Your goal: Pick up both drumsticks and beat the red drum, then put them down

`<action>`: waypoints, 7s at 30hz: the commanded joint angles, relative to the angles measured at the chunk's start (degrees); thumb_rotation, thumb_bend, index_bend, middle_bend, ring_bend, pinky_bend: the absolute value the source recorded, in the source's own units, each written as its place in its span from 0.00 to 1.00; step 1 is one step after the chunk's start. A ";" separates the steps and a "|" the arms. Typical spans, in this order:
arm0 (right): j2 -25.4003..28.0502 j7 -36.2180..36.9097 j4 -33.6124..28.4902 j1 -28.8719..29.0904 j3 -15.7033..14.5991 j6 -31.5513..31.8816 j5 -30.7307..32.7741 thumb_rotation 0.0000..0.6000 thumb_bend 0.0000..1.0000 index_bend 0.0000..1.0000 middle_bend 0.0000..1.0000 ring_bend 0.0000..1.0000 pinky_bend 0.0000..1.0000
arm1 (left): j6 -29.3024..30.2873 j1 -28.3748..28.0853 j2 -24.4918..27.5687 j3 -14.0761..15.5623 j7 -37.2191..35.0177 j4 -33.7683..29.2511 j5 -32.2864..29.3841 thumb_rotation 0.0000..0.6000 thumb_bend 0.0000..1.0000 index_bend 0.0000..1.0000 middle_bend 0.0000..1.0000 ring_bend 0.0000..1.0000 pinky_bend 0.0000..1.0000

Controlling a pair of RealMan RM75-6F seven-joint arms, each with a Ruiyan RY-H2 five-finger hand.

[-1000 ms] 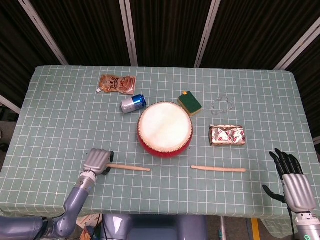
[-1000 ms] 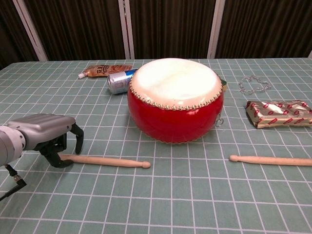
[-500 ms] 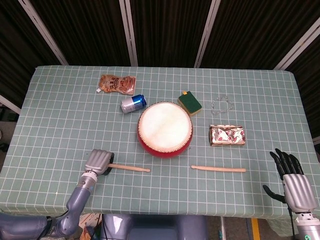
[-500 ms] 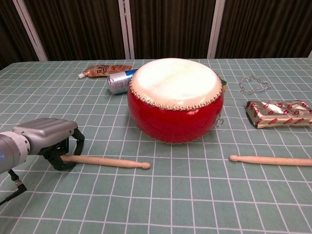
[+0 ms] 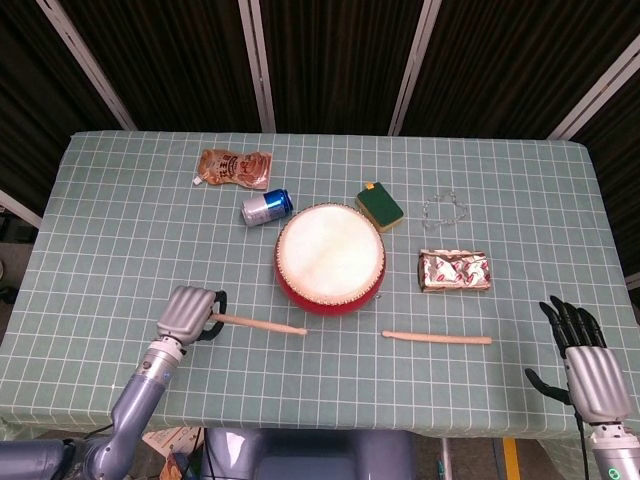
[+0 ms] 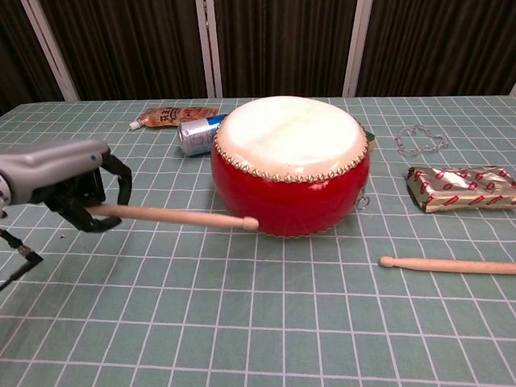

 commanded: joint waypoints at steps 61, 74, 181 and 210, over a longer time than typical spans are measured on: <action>-23.35 -30.74 9.94 16.23 5.06 -20.73 24.95 1.00 0.26 0.52 1.00 1.00 0.98 | -0.88 5.18 23.33 -2.55 -19.26 -8.68 10.81 1.00 0.51 0.78 1.00 1.00 1.00; -24.92 -31.62 13.23 16.88 4.73 -21.94 27.42 1.00 0.37 0.53 1.00 1.00 0.98 | -1.24 5.54 23.62 -2.25 -20.20 -7.96 11.34 1.00 0.52 0.78 1.00 1.00 1.00; -10.58 -30.17 -12.56 36.61 21.83 -13.42 50.76 1.00 0.66 0.95 1.00 1.00 0.98 | -12.38 -14.06 17.70 -17.09 -23.78 8.35 -4.62 1.00 0.52 0.78 1.00 1.00 1.00; -16.17 -62.42 -8.30 43.74 14.62 -2.08 47.78 1.00 0.66 0.97 1.00 1.00 0.98 | -13.61 -12.19 21.59 -14.78 -28.84 7.69 -0.10 1.00 0.52 0.78 1.00 1.00 1.00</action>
